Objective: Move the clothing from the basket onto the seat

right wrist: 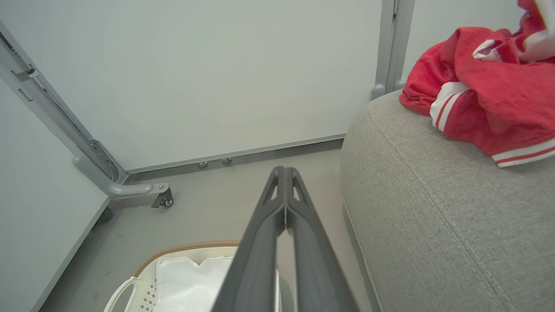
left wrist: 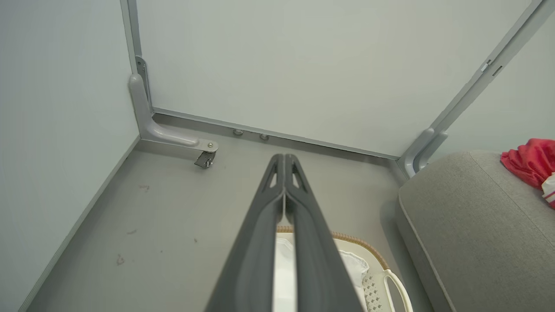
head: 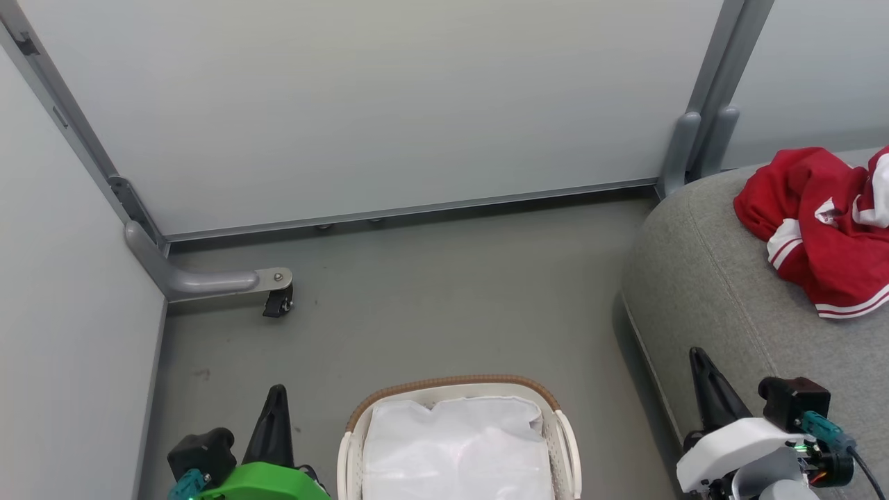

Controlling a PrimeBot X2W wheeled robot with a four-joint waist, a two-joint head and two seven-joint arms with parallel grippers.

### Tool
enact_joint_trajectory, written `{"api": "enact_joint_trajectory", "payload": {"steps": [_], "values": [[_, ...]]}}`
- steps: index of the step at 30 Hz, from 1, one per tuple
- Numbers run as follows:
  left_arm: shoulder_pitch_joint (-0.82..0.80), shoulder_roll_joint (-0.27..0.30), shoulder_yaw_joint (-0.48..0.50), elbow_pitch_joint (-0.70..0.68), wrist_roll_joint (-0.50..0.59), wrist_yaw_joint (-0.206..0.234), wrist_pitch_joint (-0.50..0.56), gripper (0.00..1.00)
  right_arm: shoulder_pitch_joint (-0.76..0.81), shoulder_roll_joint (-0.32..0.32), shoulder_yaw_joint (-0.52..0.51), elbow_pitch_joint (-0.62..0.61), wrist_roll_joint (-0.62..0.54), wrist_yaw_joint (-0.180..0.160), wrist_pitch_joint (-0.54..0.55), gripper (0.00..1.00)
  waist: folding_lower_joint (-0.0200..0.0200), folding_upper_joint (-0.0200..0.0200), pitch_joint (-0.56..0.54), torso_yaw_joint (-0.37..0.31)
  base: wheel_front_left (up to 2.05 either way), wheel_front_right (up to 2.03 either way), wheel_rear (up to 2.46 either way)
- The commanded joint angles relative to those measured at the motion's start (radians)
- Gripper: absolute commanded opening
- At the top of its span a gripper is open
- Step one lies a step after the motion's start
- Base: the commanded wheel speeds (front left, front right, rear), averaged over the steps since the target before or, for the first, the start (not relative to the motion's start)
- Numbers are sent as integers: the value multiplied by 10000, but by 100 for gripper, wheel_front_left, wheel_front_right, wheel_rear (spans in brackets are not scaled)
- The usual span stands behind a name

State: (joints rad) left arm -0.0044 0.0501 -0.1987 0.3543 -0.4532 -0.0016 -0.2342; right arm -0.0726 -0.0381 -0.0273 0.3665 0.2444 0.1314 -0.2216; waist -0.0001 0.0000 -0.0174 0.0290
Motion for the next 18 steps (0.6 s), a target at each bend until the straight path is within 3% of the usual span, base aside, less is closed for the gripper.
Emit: {"api": "enact_joint_trajectory", "payload": {"steps": [1,18], "values": [[-121,23,127,-215,-445,-88,83,0,-212,-46,-67,-197,511,-1,96,0,1,0,3,-4,0,0,0],[-367,62,759,-420,-2995,-362,810,0,-211,-70,-196,-503,3491,-3,778,0,1,0,32,-45,0,0,0]]}}
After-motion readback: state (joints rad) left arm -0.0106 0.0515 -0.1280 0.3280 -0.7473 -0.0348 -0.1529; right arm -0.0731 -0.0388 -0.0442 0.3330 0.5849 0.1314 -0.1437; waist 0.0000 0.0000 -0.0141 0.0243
